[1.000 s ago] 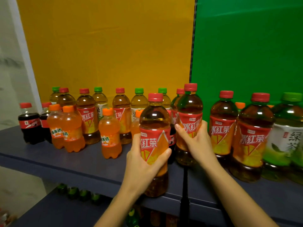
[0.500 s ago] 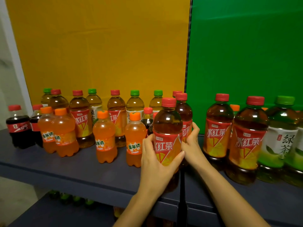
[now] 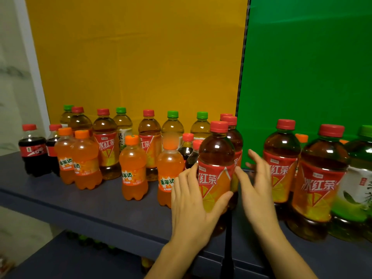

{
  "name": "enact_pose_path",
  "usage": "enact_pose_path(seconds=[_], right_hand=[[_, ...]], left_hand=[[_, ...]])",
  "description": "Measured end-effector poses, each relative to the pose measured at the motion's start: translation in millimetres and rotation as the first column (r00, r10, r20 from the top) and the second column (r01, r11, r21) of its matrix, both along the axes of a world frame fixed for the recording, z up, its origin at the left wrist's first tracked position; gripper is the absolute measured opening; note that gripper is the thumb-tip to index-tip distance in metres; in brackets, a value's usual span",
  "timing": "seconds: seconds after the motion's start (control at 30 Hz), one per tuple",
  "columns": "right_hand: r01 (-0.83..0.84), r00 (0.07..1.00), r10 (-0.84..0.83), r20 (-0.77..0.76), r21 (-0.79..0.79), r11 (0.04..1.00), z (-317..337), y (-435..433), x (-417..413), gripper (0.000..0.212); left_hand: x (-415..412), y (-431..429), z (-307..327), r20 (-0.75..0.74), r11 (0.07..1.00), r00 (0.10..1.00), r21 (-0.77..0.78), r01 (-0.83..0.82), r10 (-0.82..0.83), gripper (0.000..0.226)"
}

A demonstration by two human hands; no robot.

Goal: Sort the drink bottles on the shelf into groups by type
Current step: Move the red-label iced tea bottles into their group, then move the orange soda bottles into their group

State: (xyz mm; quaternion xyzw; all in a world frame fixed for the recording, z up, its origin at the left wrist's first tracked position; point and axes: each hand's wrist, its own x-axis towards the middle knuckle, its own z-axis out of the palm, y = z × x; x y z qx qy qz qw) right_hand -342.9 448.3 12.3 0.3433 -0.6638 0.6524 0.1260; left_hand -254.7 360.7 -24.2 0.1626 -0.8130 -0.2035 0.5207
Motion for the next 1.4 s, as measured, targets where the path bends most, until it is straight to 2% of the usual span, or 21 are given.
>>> enact_pose_path(seconds=[0.07, 0.17, 0.37, 0.47, 0.57, 0.63, 0.7, 0.83, 0.9, 1.0, 1.17, 1.3, 1.4], right_hand=[[0.092, 0.977, -0.113, -0.179, -0.123, 0.988, 0.4, 8.4, 10.5, 0.035], [0.084, 0.965, -0.129, -0.229, -0.195, 0.977, 6.8, 11.7, 29.4, 0.028], [0.012, 0.943, -0.081, -0.324, -0.209, 0.978, 16.1, -21.6, 82.1, 0.021], [0.003, 0.933, -0.051, -0.355, -0.134, 0.991, 15.4, -50.1, 102.6, 0.030], [0.022, 0.931, -0.038, -0.364, -0.046, 0.999, 14.2, -78.4, 111.0, 0.041], [0.089, 0.929, -0.067, -0.364, 0.044, 0.995, 12.5, -95.8, 109.4, 0.051], [0.166, 0.926, -0.107, -0.363, 0.137, 0.977, 8.8, -110.4, 103.6, 0.062], [0.249, 0.925, -0.152, -0.349, 0.254, 0.935, -0.8, -128.8, 94.2, 0.077], [0.287, 0.911, -0.182, -0.370, 0.251, 0.924, -4.6, -133.3, 92.8, 0.079], [0.270, 0.906, -0.167, -0.389, 0.229, 0.935, -8.7, -136.6, 94.0, 0.081], [0.159, 0.953, -0.097, -0.288, 0.202, 0.966, -14.9, -138.8, 95.5, 0.080], [-0.023, 1.000, 0.021, 0.010, 0.250, 0.968, -25.9, -138.7, 97.8, 0.076], [-0.093, 0.990, 0.063, 0.125, 0.257, 0.962, -29.0, -137.2, 97.0, 0.062]], left_hand=[[9.5, -7.7, -1.2, -0.014, 0.999, 0.999, -0.009, 0.038, -0.038, 0.078], [30.6, -32.0, -1.6, -0.063, 0.999, 0.998, -0.041, 0.023, -0.025, 0.066], [63.7, -108.1, 9.7, -0.180, 0.989, 0.975, -0.046, -0.142, 0.132, 0.059], [69.0, -139.2, 17.1, -0.147, 0.996, 0.985, 0.036, -0.086, 0.090, 0.076], [66.2, -158.7, 17.6, -0.027, 0.983, 0.999, 0.177, 0.038, -0.034, 0.096], [63.9, -166.2, 16.5, 0.024, 0.965, 0.992, 0.236, 0.116, -0.125, 0.101], [62.2, -170.7, 15.8, 0.033, 0.945, 0.982, 0.279, 0.172, -0.188, 0.095], [58.6, -174.5, 14.8, 0.010, 0.887, 0.972, 0.413, 0.208, -0.233, 0.067], [57.6, -175.6, 12.0, -0.007, 0.858, 0.966, 0.457, 0.234, -0.259, 0.057], [59.4, -177.2, 9.1, -0.069, 0.833, 0.954, 0.472, 0.289, -0.292, 0.053], [65.8, -176.0, 7.5, -0.124, 0.814, 0.939, 0.470, 0.340, -0.321, 0.053], [73.3, -171.9, 8.8, -0.141, 0.800, 0.928, 0.473, 0.369, -0.345, 0.042], [79.5, -169.3, 9.3, -0.155, 0.785, 0.918, 0.477, 0.394, -0.366, 0.049]])
